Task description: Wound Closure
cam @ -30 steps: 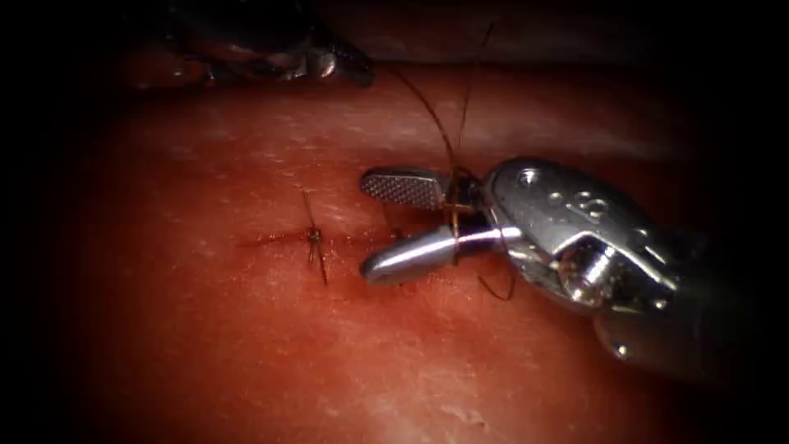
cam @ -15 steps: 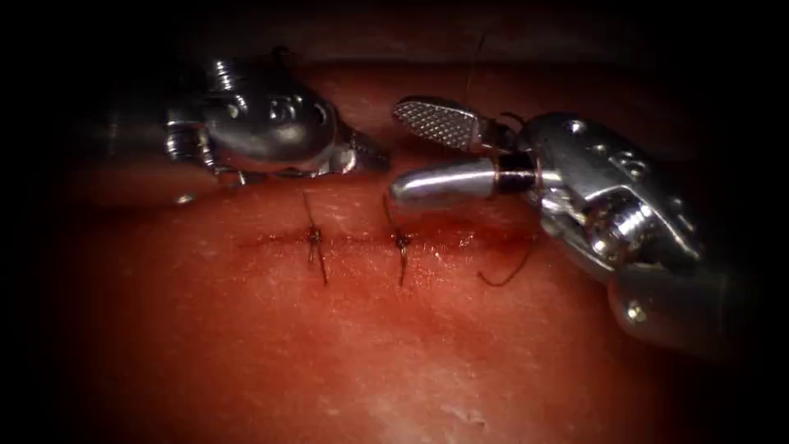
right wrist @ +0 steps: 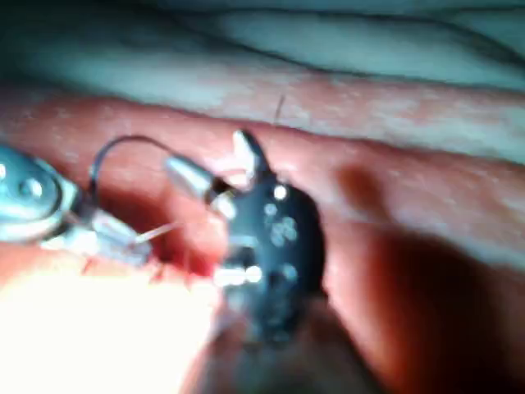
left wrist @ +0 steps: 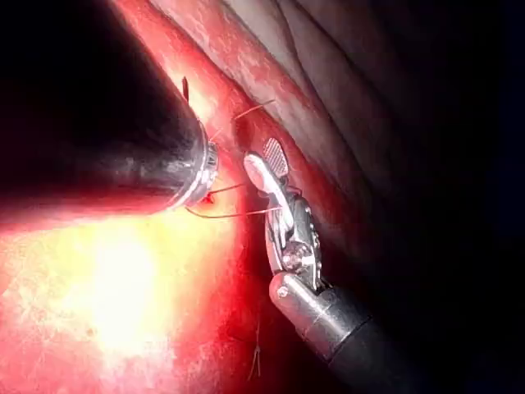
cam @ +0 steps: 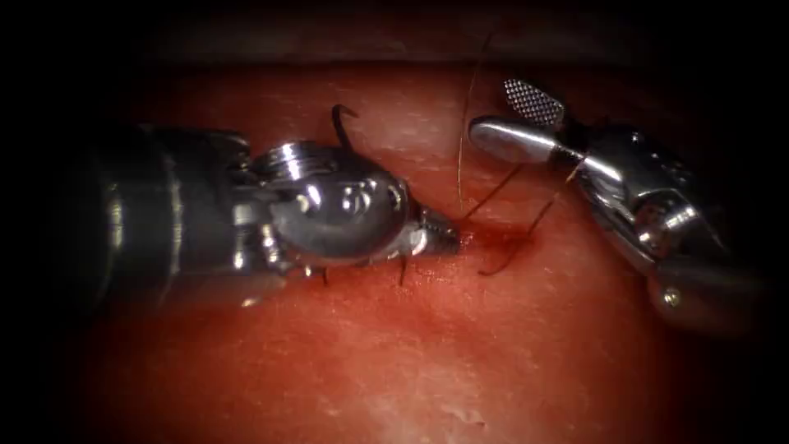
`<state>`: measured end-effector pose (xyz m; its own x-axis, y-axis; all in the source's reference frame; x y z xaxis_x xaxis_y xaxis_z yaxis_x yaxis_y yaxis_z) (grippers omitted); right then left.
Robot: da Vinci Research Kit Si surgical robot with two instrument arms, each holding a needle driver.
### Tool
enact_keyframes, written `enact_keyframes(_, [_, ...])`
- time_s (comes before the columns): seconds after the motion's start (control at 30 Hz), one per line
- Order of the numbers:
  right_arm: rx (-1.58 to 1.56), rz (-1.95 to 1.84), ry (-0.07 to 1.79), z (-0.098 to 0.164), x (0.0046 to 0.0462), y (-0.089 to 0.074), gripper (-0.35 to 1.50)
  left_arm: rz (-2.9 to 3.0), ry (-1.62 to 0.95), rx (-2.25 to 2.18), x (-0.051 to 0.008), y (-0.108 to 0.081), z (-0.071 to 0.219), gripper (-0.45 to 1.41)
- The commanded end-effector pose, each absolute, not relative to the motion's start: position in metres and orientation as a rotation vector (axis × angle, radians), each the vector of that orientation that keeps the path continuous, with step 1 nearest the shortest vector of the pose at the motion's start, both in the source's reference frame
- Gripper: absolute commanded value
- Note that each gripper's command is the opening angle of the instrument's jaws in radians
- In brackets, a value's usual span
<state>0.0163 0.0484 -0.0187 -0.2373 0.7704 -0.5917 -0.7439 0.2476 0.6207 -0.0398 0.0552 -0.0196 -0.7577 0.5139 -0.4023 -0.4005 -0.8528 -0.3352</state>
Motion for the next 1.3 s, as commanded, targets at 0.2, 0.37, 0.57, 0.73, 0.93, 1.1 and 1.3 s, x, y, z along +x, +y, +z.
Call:
enact_keyframes(0.2, [0.034,1.452,1.051,-0.0157,0.0173,0.0497,0.74,2.543,-0.319,-0.68,-0.0399,0.0563,-0.0187,-0.35])
enact_keyframes(0.37, [0.042,1.463,0.991,-0.0138,0.0183,0.0502,0.74,2.545,-0.312,-0.677,-0.0397,0.0572,-0.0181,-0.35])
enact_keyframes(0.57, [0.057,1.512,0.981,-0.0113,0.0193,0.0502,0.74,2.544,-0.308,-0.675,-0.04,0.0573,-0.0178,-0.35])
enact_keyframes(0.73, [0.063,1.525,0.981,-0.0112,0.0198,0.0505,0.76,2.546,-0.308,-0.676,-0.0398,0.0574,-0.0177,-0.35])
enact_keyframes(0.93, [0.108,1.545,1.005,-0.0109,0.0199,0.0512,-0.35,2.548,-0.309,-0.677,-0.0395,0.0574,-0.0176,-0.35])
enact_keyframes(1.1, [0.119,1.503,0.977,-0.0109,0.0197,0.0507,-0.35,2.55,-0.311,-0.679,-0.0391,0.0577,-0.0174,-0.35])
enact_keyframes(1.3, [0.128,1.417,1.041,-0.0138,0.0197,0.0488,-0.35,2.539,-0.298,-0.668,-0.0369,0.0607,-0.0162,-0.35])
